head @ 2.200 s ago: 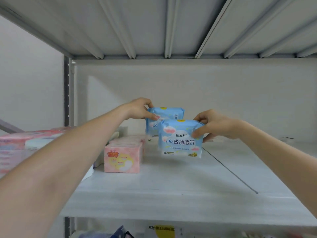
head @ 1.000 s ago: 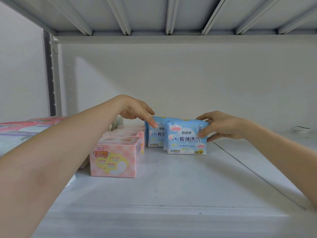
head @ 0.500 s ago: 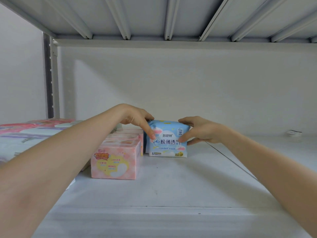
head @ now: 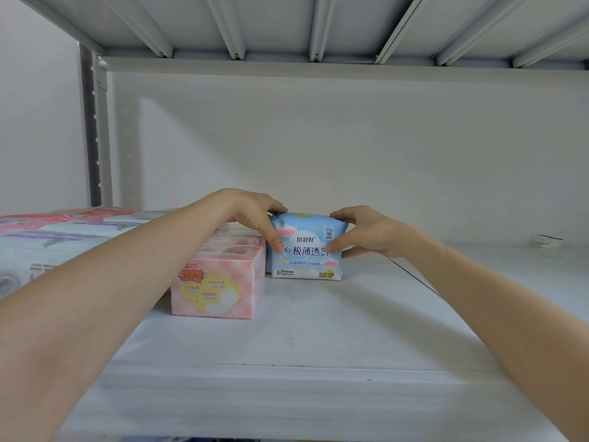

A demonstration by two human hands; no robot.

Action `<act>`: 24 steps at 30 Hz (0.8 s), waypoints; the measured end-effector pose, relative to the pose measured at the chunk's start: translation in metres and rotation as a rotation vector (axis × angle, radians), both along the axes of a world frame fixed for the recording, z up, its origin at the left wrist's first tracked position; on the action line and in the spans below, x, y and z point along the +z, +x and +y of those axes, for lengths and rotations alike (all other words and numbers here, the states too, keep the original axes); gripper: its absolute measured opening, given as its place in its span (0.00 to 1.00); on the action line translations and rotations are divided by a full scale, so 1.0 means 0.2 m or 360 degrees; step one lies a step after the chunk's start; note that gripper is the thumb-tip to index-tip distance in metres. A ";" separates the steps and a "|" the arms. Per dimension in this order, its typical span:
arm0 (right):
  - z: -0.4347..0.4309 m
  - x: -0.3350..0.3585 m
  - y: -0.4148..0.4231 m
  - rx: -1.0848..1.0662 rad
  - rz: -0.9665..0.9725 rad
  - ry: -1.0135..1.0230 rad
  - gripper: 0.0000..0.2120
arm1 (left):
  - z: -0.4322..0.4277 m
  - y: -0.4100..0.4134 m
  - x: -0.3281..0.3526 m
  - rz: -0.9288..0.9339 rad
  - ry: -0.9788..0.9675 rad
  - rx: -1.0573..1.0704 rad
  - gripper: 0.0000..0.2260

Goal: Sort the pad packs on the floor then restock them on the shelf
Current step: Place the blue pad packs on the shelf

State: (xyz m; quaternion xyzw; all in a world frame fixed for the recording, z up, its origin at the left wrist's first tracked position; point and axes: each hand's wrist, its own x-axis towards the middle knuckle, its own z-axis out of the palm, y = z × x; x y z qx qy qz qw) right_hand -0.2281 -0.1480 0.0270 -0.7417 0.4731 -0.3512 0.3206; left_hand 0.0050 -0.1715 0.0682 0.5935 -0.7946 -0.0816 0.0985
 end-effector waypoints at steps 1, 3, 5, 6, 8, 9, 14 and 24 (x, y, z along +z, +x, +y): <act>0.00 0.00 0.00 -0.0005 0.0002 -0.0004 0.35 | 0.00 0.00 0.00 0.0000 -0.0008 0.0001 0.47; 0.01 0.00 0.00 -0.0013 0.0005 -0.0009 0.35 | 0.00 0.00 -0.01 0.0002 -0.0018 0.0002 0.47; 0.01 0.00 0.00 -0.0016 0.0009 -0.0012 0.35 | 0.01 0.00 -0.01 -0.0009 -0.0037 0.0006 0.47; 0.01 0.00 0.00 -0.0019 0.0014 -0.0015 0.35 | 0.01 0.00 -0.01 -0.0016 -0.0048 0.0008 0.47; 0.02 0.00 0.00 -0.0032 0.0023 -0.0026 0.35 | 0.02 0.00 -0.01 -0.0031 -0.0067 0.0010 0.46; 0.02 0.00 0.00 -0.0043 0.0032 -0.0036 0.35 | 0.03 0.00 -0.01 -0.0044 -0.0078 0.0010 0.46; 0.04 0.00 0.01 -0.0149 0.0133 -0.0104 0.37 | 0.06 -0.01 -0.01 -0.0105 -0.0128 0.0030 0.44; 0.08 -0.01 0.01 -0.0307 0.0246 -0.0471 0.36 | 0.22 -0.05 0.02 -0.0023 -0.0219 0.0067 0.38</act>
